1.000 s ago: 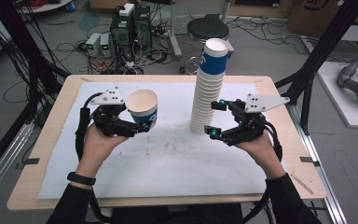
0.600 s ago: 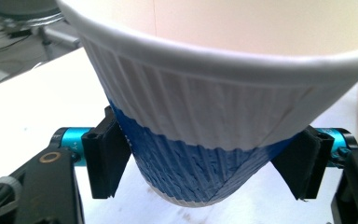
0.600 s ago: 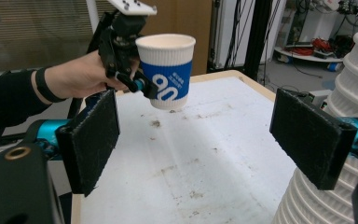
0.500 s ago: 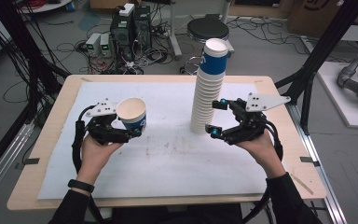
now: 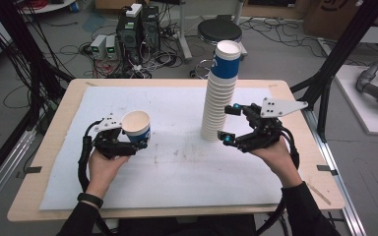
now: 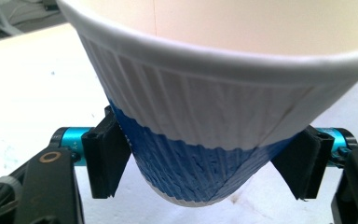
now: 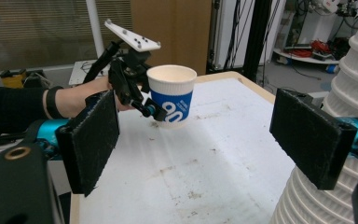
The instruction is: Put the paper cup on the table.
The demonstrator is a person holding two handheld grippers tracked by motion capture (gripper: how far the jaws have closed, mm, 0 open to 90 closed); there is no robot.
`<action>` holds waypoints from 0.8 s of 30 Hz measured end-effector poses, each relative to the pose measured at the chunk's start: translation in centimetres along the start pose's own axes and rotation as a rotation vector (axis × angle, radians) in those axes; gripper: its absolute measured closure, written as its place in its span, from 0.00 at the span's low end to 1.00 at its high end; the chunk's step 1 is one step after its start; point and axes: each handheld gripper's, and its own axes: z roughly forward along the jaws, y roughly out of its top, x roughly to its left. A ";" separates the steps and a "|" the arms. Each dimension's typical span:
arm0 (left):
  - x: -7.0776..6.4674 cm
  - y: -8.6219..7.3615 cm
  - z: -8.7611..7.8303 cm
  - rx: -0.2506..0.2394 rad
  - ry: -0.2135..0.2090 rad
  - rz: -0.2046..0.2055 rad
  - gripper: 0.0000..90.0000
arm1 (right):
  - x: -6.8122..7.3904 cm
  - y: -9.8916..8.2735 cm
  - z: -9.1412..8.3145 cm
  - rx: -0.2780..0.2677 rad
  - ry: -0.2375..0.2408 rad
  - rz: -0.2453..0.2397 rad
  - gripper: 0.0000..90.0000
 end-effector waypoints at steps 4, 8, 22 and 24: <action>0.4 -0.5 0.5 0.005 0.006 -0.029 0.30 | -0.1 0.0 0.0 0.002 -0.002 -0.003 0.18; 0.6 -1.1 0.9 0.003 0.013 -0.046 0.30 | -0.1 0.0 0.0 0.004 -0.004 0.003 0.18; 1.5 -2.9 1.8 0.032 0.058 -0.061 0.30 | 0.0 -0.1 0.0 0.001 -0.002 -0.002 0.18; 1.6 -3.0 2.0 0.036 0.062 -0.068 0.30 | 0.0 -0.1 0.0 0.004 0.001 0.002 0.18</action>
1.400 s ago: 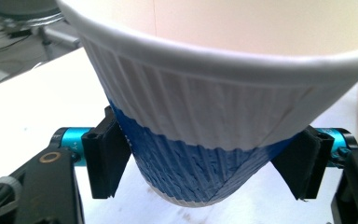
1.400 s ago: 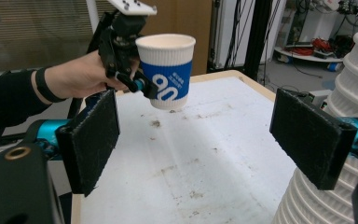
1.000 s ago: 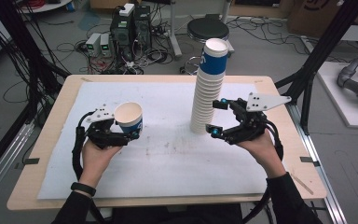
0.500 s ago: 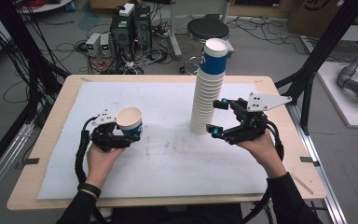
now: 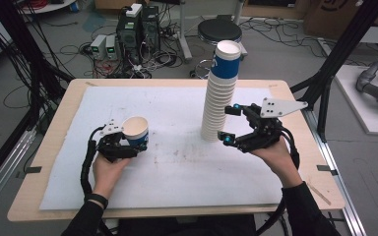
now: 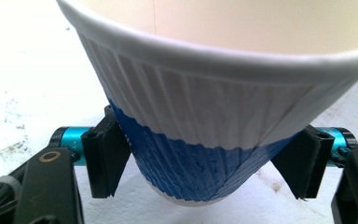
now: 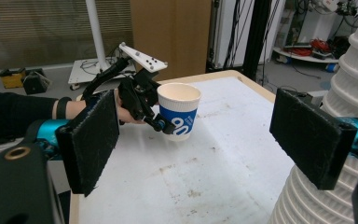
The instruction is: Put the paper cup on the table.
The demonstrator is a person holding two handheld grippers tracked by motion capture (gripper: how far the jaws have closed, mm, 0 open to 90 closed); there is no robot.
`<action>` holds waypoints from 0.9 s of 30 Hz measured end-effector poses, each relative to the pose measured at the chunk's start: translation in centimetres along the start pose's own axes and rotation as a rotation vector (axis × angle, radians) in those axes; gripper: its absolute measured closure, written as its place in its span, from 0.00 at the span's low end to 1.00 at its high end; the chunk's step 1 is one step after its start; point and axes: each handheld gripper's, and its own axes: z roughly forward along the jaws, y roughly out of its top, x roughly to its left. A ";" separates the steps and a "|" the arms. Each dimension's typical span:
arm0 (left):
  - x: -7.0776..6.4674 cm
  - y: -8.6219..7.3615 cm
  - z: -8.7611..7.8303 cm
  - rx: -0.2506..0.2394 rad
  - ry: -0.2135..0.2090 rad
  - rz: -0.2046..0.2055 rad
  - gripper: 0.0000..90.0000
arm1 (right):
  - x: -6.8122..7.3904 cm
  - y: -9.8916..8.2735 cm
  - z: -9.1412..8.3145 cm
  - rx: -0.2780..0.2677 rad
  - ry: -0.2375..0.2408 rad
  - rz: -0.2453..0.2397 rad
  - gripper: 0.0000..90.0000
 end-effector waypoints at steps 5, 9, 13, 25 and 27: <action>0.3 -0.2 0.4 0.016 -0.002 -0.005 0.30 | 0.0 0.0 0.0 0.001 -0.001 -0.002 0.18; 0.5 -0.5 0.7 0.027 0.004 -0.023 0.30 | 0.0 0.0 0.0 -0.001 -0.001 -0.002 0.18; 0.6 -0.8 0.9 0.037 0.010 -0.028 0.30 | 0.0 0.0 0.0 0.000 -0.001 -0.005 0.18; 1.0 -1.3 1.5 0.032 0.032 -0.006 0.30 | 0.0 -0.1 0.1 -0.001 0.002 -0.004 0.18; 1.0 -1.3 1.5 0.035 0.031 -0.008 0.30 | 0.0 -0.1 0.2 0.004 0.000 -0.006 0.18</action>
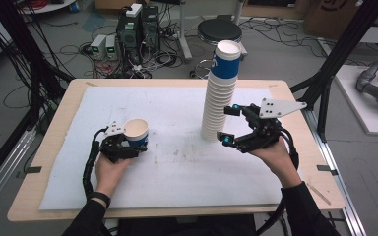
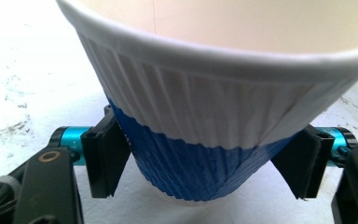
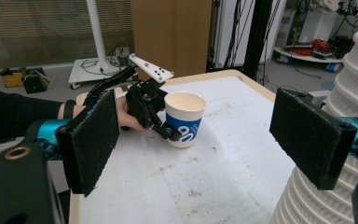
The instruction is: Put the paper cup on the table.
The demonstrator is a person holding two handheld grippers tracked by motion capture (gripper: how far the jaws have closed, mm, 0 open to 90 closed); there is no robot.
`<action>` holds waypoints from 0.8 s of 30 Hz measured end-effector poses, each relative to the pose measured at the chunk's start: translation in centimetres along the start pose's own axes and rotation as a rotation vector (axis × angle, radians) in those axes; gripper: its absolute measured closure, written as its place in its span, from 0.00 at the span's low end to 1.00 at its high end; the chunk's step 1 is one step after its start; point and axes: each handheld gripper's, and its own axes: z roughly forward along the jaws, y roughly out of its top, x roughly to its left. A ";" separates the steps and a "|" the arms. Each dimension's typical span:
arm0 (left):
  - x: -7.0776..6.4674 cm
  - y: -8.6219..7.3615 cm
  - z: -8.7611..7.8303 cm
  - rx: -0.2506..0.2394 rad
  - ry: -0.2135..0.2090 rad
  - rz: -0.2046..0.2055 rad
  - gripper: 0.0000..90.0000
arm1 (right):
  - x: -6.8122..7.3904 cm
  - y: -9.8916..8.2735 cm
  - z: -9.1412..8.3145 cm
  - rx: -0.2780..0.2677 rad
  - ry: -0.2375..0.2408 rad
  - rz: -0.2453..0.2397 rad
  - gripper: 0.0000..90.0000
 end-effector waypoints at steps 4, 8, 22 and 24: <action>0.2 -0.1 0.0 0.005 0.005 -0.004 0.29 | 0.0 0.0 0.0 -0.003 0.000 0.001 0.18; 0.2 -0.2 0.2 0.014 0.003 -0.012 0.29 | 0.0 0.0 -0.1 -0.007 -0.002 0.004 0.18; 0.2 -0.2 0.3 0.038 0.000 -0.038 0.24 | 0.0 0.0 -0.1 -0.011 0.003 0.004 0.18; 0.1 -0.1 0.2 0.037 0.000 -0.027 0.22 | -0.1 0.1 -0.2 -0.014 0.003 -0.004 0.18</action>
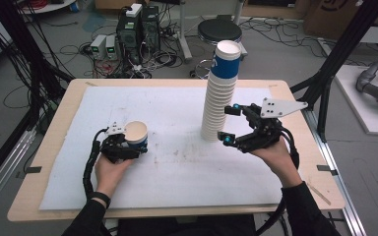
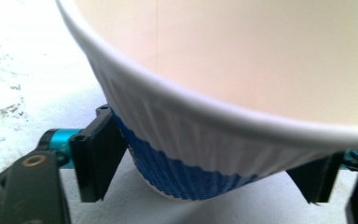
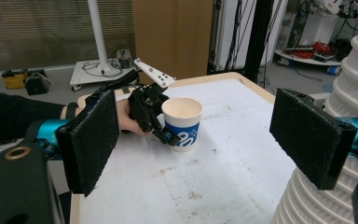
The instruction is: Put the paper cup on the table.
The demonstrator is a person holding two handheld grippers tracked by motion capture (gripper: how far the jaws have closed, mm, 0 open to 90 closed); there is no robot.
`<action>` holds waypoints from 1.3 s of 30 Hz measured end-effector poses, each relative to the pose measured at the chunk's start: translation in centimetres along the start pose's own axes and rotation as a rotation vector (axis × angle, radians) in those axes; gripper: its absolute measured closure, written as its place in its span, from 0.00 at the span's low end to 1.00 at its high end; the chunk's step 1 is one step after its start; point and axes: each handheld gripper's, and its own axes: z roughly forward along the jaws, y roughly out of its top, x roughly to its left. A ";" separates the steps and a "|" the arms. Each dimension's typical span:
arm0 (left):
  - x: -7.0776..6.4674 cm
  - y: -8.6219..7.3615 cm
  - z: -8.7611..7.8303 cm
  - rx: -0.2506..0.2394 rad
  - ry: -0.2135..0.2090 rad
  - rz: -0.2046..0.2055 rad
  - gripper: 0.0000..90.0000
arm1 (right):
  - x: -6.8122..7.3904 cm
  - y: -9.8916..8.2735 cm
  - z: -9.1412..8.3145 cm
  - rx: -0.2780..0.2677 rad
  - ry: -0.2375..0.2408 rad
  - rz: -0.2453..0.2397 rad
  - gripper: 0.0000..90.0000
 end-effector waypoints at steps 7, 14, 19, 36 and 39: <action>-0.4 0.0 -0.2 0.051 0.038 0.006 0.17 | 0.0 0.1 -0.1 -0.005 0.004 -0.002 0.18; -0.7 -0.1 -1.3 0.115 0.079 -0.006 0.13 | -0.1 0.1 -0.2 -0.006 0.006 0.001 0.18; -1.2 -0.6 -3.0 0.103 0.080 -0.012 0.13 | -0.2 0.2 -0.4 -0.006 0.003 0.003 0.18; -4.0 2.5 -9.3 -0.151 -0.054 0.039 0.13 | -0.2 -0.3 -0.8 0.054 -0.033 -0.017 0.18; -5.0 3.9 -10.2 -0.184 -0.096 0.074 0.13 | -0.3 -0.3 -0.5 0.064 -0.030 -0.020 0.18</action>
